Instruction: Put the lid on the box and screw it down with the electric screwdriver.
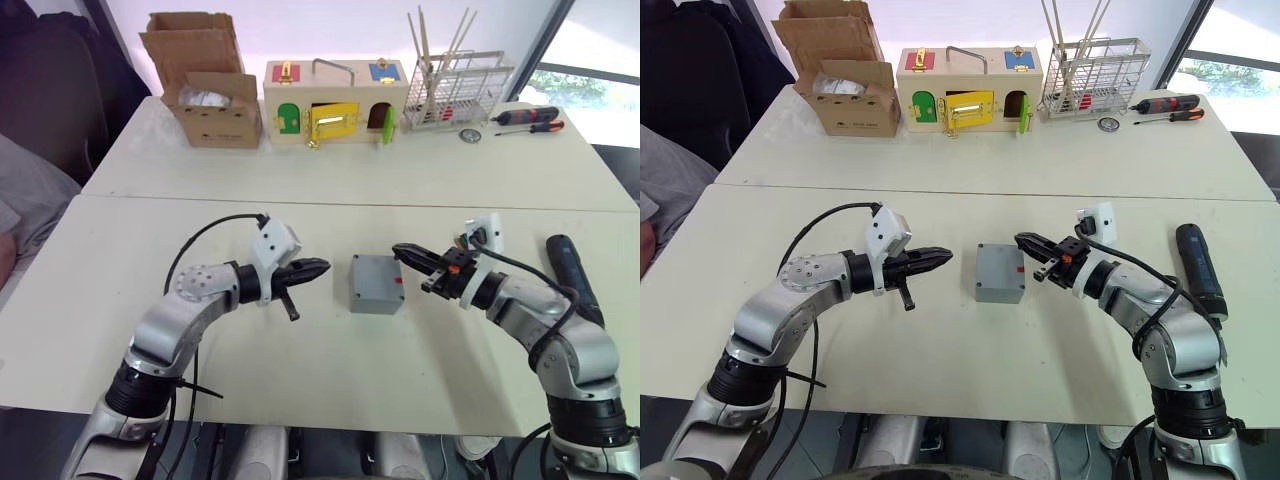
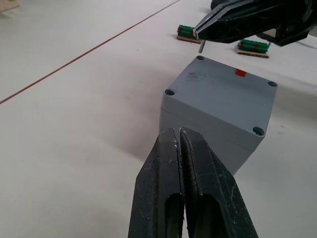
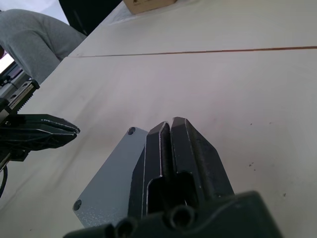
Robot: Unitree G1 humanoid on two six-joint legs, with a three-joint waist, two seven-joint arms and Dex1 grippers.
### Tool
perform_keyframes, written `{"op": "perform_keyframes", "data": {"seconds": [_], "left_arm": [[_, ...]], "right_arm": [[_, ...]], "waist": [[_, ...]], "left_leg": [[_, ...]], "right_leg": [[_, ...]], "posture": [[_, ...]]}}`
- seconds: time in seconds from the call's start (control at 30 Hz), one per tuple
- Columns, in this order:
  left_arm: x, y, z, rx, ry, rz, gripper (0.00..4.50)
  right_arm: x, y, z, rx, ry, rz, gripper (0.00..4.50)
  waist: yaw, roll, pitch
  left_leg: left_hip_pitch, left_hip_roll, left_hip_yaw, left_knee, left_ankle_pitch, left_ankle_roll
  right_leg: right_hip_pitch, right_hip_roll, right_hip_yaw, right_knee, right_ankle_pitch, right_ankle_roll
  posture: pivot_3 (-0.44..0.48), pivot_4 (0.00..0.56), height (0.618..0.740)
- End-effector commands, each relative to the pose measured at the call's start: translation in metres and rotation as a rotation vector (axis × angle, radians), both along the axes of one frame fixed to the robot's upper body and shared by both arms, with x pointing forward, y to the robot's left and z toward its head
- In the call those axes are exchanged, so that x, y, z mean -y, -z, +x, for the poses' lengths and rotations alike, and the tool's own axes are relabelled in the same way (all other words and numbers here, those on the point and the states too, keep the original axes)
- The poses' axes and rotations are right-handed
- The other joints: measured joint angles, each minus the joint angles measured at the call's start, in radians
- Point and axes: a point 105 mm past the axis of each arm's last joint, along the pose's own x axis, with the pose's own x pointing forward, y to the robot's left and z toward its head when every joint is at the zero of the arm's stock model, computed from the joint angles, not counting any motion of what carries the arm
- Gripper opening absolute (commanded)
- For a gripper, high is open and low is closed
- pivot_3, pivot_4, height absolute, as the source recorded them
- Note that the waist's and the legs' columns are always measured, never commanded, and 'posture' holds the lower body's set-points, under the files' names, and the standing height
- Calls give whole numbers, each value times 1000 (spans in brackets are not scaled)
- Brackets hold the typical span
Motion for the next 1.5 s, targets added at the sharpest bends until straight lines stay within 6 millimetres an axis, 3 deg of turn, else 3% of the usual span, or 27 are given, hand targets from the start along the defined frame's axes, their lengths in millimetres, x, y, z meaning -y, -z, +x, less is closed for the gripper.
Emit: {"op": "perform_keyframes", "data": {"seconds": [0.03,1.07,1.17,1.33,1.43,1.5], "left_arm": [[6,-9,-5,32,22,-13,99],[15,-8,-4,38,40,-29,99],[16,-8,-3,38,41,-32,99],[20,-13,-4,18,37,-102,99],[23,-21,-8,10,45,-174,99],[26,-24,-13,-9,56,-210,99]], "right_arm": [[-2,-9,-2,41,-3,12,45],[5,9,1,1,13,-62,45],[4,7,-1,5,-1,-67,958],[10,-7,-1,40,22,-76,3334],[22,-26,1,92,79,-45,4426],[35,-44,1,120,137,10,4468]], "waist": [[1,0,0],[1,0,0],[1,0,0],[1,0,0],[1,0,0],[1,0,0]], "left_leg": [[0,0,0,0,0,0],[0,0,0,0,-1,1],[0,0,0,0,-1,1],[0,0,0,0,-1,1],[0,0,0,0,-1,1],[0,0,0,0,-1,1]], "right_leg": [[0,0,0,0,0,0],[0,0,0,0,0,0],[0,0,0,0,0,0],[0,0,0,0,0,0],[0,0,0,0,0,0],[0,0,0,0,0,0]], "posture": [[0,150,729],[0,150,729],[0,150,729],[0,150,729],[0,150,729],[0,150,729]]}}
